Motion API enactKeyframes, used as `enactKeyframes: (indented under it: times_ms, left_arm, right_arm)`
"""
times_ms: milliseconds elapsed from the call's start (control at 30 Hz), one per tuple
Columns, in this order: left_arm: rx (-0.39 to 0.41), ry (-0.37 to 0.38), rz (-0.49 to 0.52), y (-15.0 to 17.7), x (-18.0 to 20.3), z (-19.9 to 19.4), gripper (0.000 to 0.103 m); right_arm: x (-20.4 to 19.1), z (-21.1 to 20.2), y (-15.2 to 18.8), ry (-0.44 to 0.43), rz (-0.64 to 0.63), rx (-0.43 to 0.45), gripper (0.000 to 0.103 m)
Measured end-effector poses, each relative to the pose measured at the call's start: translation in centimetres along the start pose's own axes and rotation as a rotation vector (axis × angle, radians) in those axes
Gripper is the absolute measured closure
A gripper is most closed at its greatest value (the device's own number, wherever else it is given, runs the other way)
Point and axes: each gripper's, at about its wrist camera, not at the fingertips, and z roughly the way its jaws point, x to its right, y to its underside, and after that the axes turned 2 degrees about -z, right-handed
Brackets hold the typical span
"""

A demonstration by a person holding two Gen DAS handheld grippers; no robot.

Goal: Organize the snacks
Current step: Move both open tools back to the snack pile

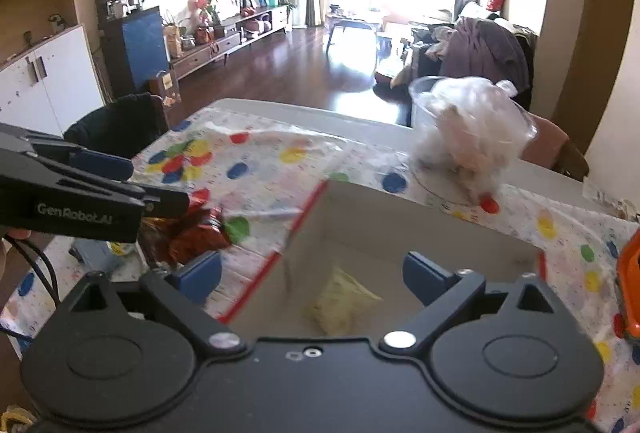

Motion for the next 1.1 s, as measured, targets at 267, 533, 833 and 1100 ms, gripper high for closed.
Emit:
enactKeyframes:
  times_ms: [267, 533, 833, 1100]
  left_arm:
    - [0.076, -0.065, -0.036, 1.5, -5.9, -2.6, 0.028]
    - [0.109, -0.097, -0.059, 3.4, -12.1, -4.4, 0.016]
    - [0.023, -0.069, -0.083, 6.1, -18.5, -2.6, 0.016]
    - [-0.104, -0.038, -0.129, 8.8, -20.7, 0.7, 0.016]
  right_arm:
    - [-4.9, 1.1, -1.4, -0.009, -0.029, 0.007, 0.001]
    - [-9.2, 2.6, -1.2, -0.057, -0.012, 0.026, 0.0]
    - [-12.9, 5.7, 0.1, -0.137, 0.012, -0.013, 0.0]
    - [-13.8, 10.4, 2.2, -0.074, -0.006, -0.109, 0.004]
